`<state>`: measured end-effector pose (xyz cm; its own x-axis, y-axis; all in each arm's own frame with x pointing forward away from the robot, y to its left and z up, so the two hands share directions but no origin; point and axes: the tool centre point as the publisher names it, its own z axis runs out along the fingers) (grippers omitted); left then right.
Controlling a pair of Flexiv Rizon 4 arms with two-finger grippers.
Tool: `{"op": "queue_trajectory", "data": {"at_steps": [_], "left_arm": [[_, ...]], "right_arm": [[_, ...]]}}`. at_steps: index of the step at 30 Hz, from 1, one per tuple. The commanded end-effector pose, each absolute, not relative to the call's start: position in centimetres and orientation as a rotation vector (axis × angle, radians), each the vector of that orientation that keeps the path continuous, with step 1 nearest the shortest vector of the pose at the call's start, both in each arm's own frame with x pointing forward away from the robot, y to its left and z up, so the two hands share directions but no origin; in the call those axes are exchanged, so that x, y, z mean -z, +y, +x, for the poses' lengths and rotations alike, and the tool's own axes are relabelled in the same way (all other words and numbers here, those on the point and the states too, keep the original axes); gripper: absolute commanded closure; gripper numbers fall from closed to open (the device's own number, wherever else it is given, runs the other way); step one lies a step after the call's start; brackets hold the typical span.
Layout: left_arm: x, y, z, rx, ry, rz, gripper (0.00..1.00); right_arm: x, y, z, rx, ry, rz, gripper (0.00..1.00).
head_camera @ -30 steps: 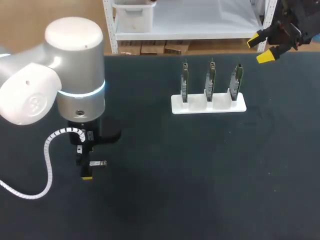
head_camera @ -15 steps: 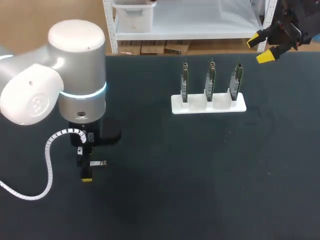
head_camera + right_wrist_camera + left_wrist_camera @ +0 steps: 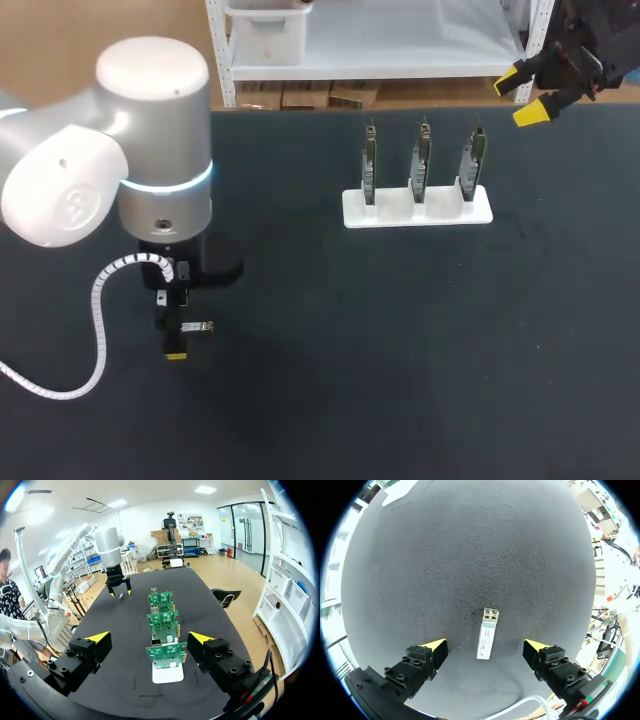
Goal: Pick up the optical module with the left hand, and insert it into the network port with the right hand.
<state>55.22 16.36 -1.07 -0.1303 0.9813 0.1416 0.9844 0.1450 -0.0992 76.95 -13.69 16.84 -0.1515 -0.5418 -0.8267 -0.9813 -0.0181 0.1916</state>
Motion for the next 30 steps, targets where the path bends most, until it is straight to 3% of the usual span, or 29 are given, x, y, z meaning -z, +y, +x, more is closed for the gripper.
{"op": "queue_trajectory", "data": {"at_steps": [1,24,25,26,28,30], "left_arm": [[1.3,16.5,55.5,0.014,-2.235,-1.950,0.00],[2.2,17.0,55.4,-0.017,-2.226,-1.925,0.00],[2.2,17.2,55.4,-0.015,-2.228,-1.920,0.09],[2.3,17.3,55.4,-0.014,-2.230,-1.914,0.51],[2.3,17.6,55.4,-0.017,-2.236,-1.904,0.68],[2.4,17.7,55.4,-0.018,-2.242,-1.896,1.00]], "right_arm": [[-16.8,-13.7,76.8,-1.070,1.734,-1.586,0.00],[-16.8,-13.7,76.8,-1.070,1.734,-1.586,0.00],[-16.8,-13.7,76.8,-1.070,1.734,-1.586,0.00],[-16.8,-13.7,76.8,-1.070,1.734,-1.586,0.00],[-16.8,-13.7,76.8,-1.070,1.734,-1.586,0.00],[-16.8,-13.7,76.8,-1.070,1.734,-1.586,0.00]]}}
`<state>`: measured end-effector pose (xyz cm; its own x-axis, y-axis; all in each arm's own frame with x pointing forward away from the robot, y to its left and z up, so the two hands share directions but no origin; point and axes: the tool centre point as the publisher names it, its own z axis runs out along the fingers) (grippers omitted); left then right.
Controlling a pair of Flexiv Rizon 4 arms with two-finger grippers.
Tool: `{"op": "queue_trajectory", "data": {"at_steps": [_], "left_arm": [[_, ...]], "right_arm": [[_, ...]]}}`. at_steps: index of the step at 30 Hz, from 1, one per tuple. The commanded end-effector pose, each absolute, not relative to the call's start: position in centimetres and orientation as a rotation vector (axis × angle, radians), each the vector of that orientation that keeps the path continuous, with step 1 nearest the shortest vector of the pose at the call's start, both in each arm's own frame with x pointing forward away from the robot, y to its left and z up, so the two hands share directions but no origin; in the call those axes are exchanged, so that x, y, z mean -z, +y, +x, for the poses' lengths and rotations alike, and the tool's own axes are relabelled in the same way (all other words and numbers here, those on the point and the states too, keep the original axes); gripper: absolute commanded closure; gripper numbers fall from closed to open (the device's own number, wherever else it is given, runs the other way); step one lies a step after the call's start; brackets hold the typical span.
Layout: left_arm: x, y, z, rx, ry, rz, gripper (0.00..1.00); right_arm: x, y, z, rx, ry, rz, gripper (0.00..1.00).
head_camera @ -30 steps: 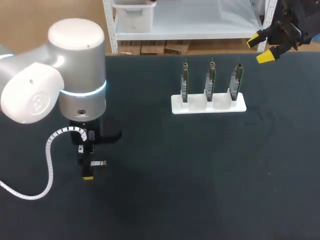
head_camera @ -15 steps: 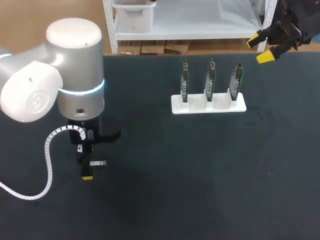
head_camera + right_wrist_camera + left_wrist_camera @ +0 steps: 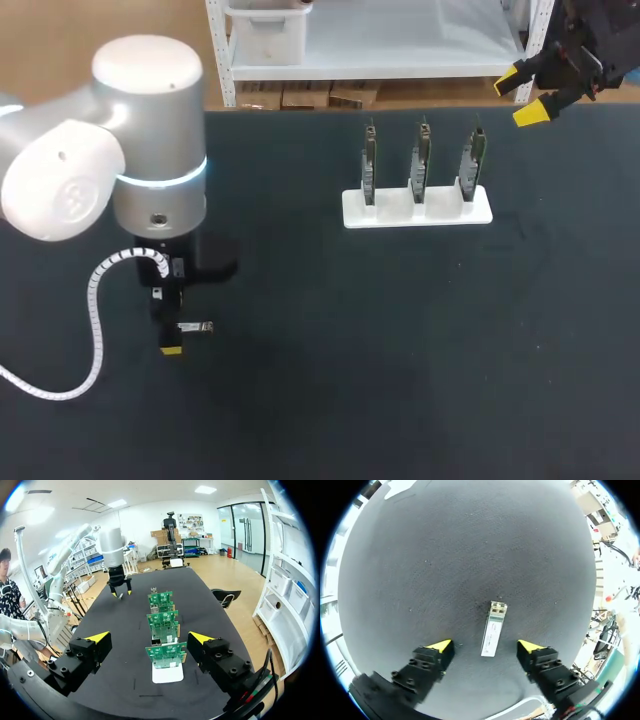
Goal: Pick up the optical module with the left hand, and insert it into the network port with the right hand.
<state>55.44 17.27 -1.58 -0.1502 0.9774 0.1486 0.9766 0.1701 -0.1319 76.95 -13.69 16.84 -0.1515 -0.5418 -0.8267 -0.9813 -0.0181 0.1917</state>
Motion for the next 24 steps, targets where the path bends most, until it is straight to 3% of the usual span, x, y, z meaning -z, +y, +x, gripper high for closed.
{"op": "queue_trajectory", "data": {"at_steps": [1,24], "left_arm": [[2.37,17.72,55.45,-0.022,-2.245,-1.893,1.00],[1.80,17.44,55.34,-0.088,-2.268,-1.911,1.00]], "right_arm": [[-16.83,-13.65,76.77,-1.070,1.734,-1.586,0.00],[-16.83,-13.65,76.77,-1.070,1.734,-1.586,0.00]]}}
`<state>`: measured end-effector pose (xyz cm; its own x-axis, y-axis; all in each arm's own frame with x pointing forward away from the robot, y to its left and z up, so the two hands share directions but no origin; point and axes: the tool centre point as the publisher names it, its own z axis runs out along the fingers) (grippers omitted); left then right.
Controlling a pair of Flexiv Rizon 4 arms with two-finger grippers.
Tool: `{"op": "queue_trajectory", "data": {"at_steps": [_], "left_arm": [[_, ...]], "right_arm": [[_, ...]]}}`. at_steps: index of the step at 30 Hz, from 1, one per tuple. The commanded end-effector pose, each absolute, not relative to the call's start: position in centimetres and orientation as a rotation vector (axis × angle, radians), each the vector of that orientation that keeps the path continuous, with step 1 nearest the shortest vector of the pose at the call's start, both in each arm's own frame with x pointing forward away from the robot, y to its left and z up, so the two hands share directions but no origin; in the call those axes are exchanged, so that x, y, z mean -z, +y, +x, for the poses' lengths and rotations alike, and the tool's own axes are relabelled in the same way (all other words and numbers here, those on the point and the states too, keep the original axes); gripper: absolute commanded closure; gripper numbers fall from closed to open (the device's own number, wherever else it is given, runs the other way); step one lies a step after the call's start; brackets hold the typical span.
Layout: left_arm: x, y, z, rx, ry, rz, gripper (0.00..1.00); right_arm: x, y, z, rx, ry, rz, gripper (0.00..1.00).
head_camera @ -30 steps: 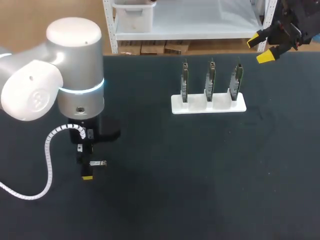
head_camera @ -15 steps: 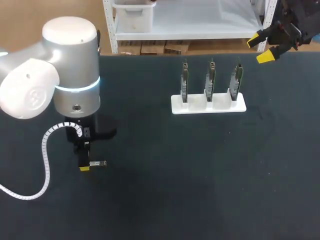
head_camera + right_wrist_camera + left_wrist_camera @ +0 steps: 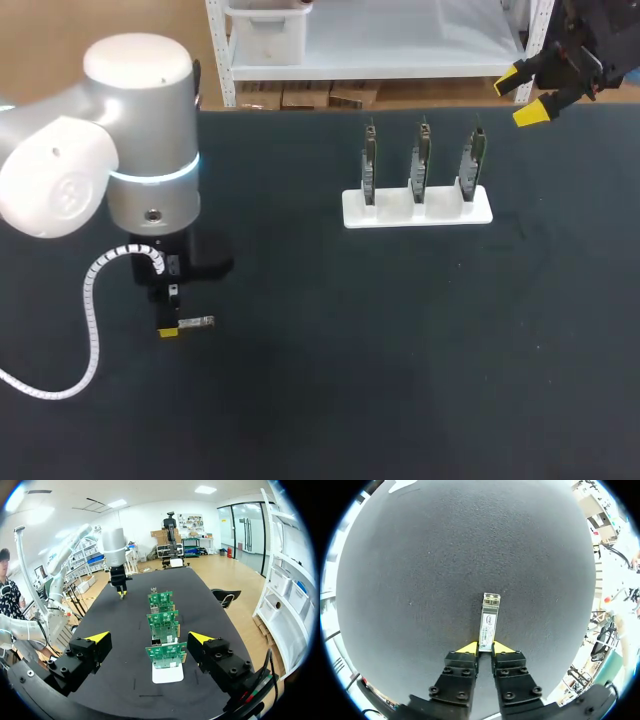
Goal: Pick up the optical module with the left hand, and insert it into the network port with the right hand.
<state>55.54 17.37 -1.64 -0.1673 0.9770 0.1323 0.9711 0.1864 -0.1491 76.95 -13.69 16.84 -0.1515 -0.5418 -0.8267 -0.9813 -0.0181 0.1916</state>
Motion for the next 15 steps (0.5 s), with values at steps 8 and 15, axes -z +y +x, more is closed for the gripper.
{"op": "queue_trajectory", "data": {"at_steps": [8,15], "left_arm": [[0.2,17.3,55.8,-0.420,-2.320,-2.060,1.00],[-2.8,16.1,57.6,-0.763,-2.298,-2.232,1.00]], "right_arm": [[-16.8,-13.7,76.8,-1.070,1.734,-1.586,0.00],[-16.8,-13.7,76.8,-1.070,1.734,-1.586,0.00]]}}
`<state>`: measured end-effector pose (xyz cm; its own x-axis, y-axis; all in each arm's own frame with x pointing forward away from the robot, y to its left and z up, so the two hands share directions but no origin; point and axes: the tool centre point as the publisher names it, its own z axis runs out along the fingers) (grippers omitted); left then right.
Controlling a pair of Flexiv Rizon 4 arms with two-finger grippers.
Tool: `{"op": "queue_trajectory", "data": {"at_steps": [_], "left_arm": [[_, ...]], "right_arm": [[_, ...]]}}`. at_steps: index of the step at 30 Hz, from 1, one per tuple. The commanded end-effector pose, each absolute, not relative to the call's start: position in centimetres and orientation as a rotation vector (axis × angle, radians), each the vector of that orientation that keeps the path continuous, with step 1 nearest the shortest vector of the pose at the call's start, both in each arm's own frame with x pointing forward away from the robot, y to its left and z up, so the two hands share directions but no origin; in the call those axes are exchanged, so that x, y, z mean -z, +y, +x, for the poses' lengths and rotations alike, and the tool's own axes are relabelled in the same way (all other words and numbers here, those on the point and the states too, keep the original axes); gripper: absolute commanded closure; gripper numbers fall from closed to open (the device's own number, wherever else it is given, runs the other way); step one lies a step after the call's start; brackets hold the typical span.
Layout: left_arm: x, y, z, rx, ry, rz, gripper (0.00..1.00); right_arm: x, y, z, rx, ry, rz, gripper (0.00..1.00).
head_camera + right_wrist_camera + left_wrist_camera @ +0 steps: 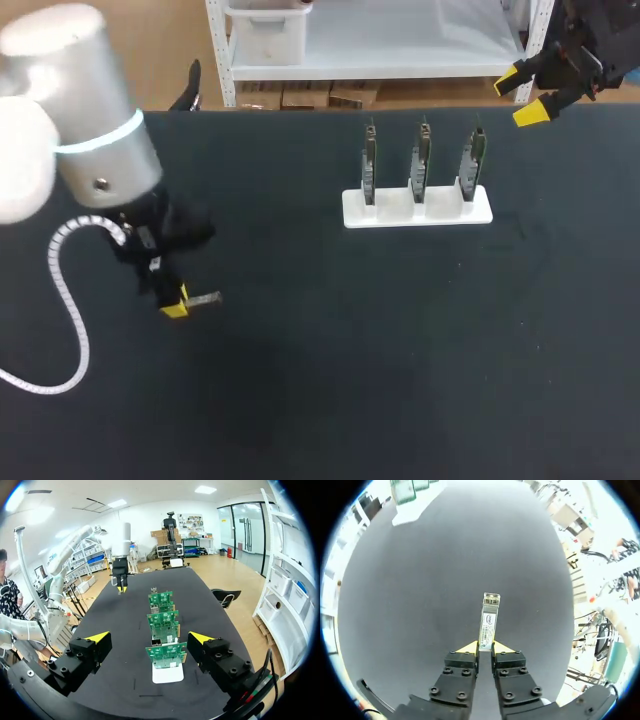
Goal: Pick up the optical module with the left hand, and insert it into the network port with the right hand.
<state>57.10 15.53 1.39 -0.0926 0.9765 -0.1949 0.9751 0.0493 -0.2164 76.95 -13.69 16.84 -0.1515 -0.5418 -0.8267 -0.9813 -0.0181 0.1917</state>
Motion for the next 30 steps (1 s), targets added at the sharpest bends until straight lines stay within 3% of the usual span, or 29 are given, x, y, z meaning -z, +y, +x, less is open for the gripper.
{"op": "queue_trajectory", "data": {"at_steps": [1,8,27,30], "left_arm": [[-3.3,15.8,57.9,-0.811,-2.293,-2.258,1.00],[-6.9,14.4,59.5,-0.975,-2.248,-2.384,1.00],[-6.9,14.4,59.5,-0.975,-2.248,-2.384,1.00],[-7.8,11.3,61.4,-1.002,-2.222,-2.523,1.00]], "right_arm": [[-16.8,-13.7,76.8,-1.070,1.734,-1.586,0.00],[-16.8,-13.7,76.8,-1.070,1.734,-1.586,0.00],[-16.8,-13.7,76.8,-1.070,1.734,-1.586,0.00],[-16.8,-13.7,76.8,-1.070,1.734,-1.586,0.00]]}}
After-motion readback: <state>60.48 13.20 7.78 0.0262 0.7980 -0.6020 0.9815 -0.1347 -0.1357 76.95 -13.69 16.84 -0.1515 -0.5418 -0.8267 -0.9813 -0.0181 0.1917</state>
